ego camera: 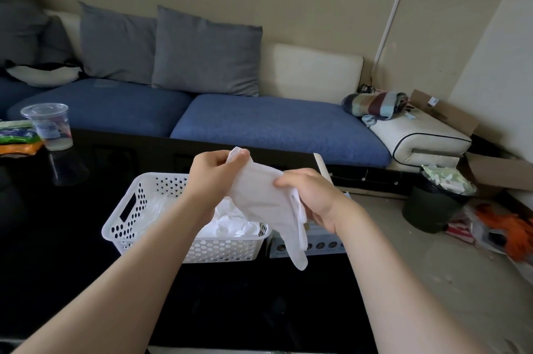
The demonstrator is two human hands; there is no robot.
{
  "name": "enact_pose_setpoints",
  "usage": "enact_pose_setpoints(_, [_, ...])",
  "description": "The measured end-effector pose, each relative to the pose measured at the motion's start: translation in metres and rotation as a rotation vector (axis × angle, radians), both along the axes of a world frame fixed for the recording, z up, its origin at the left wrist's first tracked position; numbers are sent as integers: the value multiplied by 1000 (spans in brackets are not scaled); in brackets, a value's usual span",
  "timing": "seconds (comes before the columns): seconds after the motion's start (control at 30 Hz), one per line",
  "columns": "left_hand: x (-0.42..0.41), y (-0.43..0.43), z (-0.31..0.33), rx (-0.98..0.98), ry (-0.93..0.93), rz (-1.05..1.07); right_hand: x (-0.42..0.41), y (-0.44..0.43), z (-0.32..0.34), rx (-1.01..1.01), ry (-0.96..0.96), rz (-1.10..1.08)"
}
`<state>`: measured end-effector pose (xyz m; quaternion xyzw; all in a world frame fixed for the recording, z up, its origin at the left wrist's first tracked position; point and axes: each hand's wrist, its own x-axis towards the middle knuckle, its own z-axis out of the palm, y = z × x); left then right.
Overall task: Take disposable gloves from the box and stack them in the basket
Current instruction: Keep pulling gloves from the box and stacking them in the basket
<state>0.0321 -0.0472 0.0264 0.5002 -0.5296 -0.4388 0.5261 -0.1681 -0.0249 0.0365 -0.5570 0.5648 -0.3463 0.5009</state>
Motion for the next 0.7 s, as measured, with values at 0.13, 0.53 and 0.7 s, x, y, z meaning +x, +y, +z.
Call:
enact_pose_setpoints(0.13, [3, 3, 4, 23, 25, -24, -7, 4, 2, 42, -99, -29])
enact_pose_setpoints(0.53, [-11, 7, -4, 366, -180, -249, -26, 7, -12, -39, 367, -217])
enact_pose_setpoints(0.7, [-4, -4, -13, 209, -448, -27, -21, 0, -21, -268, 490, -182])
